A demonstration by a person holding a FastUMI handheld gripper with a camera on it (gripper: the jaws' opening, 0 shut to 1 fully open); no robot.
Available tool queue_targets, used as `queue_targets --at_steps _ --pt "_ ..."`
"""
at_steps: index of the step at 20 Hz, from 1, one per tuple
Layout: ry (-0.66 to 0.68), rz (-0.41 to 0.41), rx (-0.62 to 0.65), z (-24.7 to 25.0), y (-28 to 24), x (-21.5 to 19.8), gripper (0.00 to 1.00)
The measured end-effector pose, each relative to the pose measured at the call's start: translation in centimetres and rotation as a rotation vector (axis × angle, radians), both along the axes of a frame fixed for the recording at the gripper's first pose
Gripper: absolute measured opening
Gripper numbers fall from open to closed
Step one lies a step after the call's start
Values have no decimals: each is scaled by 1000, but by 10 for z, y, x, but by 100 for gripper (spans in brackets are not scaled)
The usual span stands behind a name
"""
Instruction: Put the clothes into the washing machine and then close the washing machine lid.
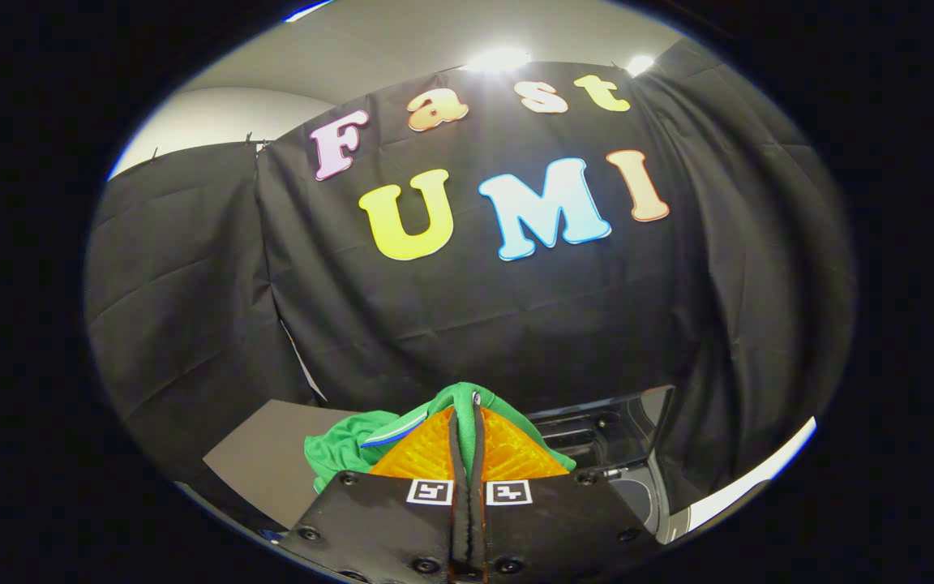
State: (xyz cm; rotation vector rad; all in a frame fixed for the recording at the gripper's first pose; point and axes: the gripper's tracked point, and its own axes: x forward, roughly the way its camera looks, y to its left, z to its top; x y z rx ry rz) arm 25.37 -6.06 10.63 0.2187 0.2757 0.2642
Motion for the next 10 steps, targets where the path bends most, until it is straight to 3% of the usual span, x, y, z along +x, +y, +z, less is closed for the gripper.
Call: queue_targets --at_steps 10 --pt "158 -38 -89 -99 -47 1 1"
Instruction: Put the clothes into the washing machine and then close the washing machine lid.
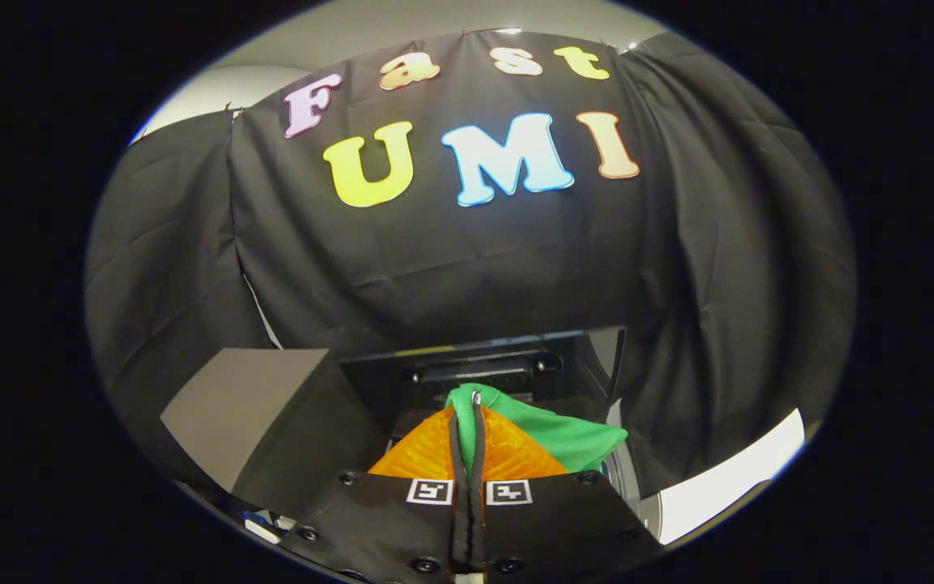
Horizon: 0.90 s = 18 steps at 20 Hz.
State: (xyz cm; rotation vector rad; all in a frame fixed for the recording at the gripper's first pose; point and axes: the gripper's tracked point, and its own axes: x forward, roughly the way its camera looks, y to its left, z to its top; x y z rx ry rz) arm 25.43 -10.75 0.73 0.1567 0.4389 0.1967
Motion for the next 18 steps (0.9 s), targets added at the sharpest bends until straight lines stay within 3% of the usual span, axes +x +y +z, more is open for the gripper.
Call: queue_targets --at_steps 18 --pt "268 4 -85 -150 5 -1 2"
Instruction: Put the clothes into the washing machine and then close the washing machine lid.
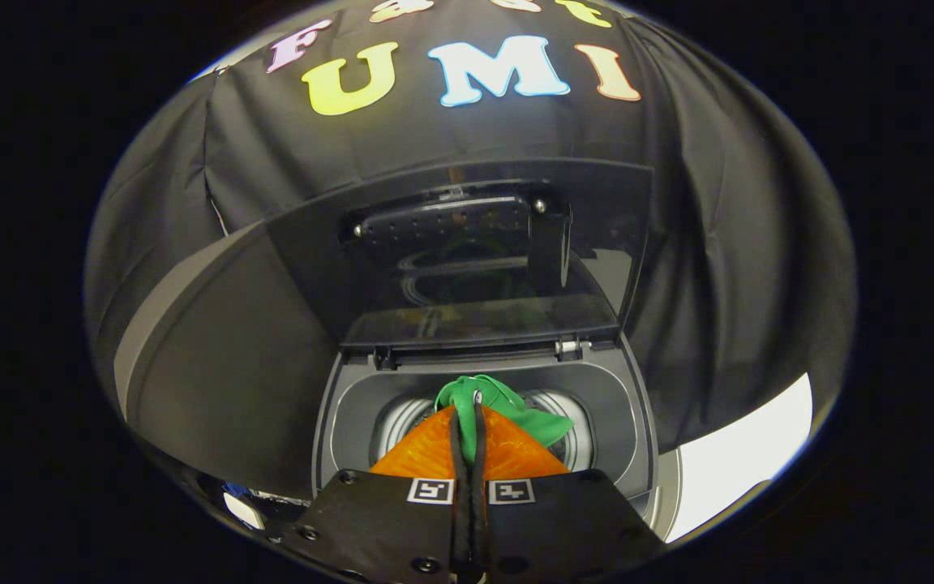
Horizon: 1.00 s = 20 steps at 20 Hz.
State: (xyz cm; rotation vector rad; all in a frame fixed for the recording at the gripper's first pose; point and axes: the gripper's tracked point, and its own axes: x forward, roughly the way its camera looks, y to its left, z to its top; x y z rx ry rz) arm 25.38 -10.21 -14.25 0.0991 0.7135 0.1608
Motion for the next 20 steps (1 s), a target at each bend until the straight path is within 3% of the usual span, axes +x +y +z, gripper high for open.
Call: queue_targets --at_steps 7,9,14,20 --pt "93 -8 -16 -35 -2 -17 8" --pt "91 -6 -17 -36 -3 -18 23" --pt "26 29 -101 -25 -4 -9 98" --pt "-101 33 -106 19 3 13 98"
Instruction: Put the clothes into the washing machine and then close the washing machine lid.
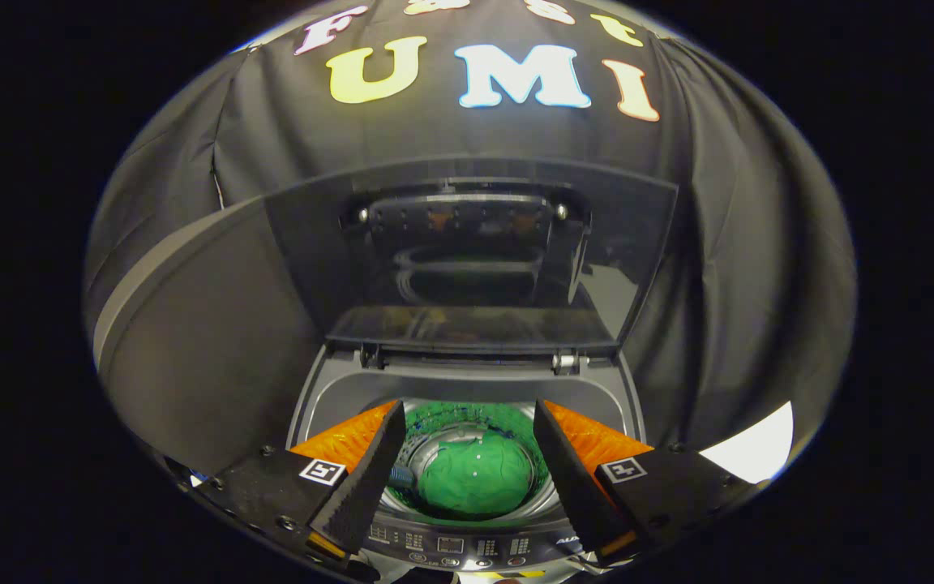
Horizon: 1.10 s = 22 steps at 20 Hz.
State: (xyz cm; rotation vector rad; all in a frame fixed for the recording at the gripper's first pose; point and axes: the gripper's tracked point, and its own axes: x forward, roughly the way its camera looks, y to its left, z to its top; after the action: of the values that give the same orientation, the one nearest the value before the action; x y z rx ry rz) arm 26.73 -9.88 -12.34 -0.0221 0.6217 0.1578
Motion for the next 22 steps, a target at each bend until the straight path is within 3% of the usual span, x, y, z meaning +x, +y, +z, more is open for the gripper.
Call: queue_targets --at_steps 11,22 --pt "-372 37 14 128 21 57 98" --pt "-430 -18 56 161 19 142 98"
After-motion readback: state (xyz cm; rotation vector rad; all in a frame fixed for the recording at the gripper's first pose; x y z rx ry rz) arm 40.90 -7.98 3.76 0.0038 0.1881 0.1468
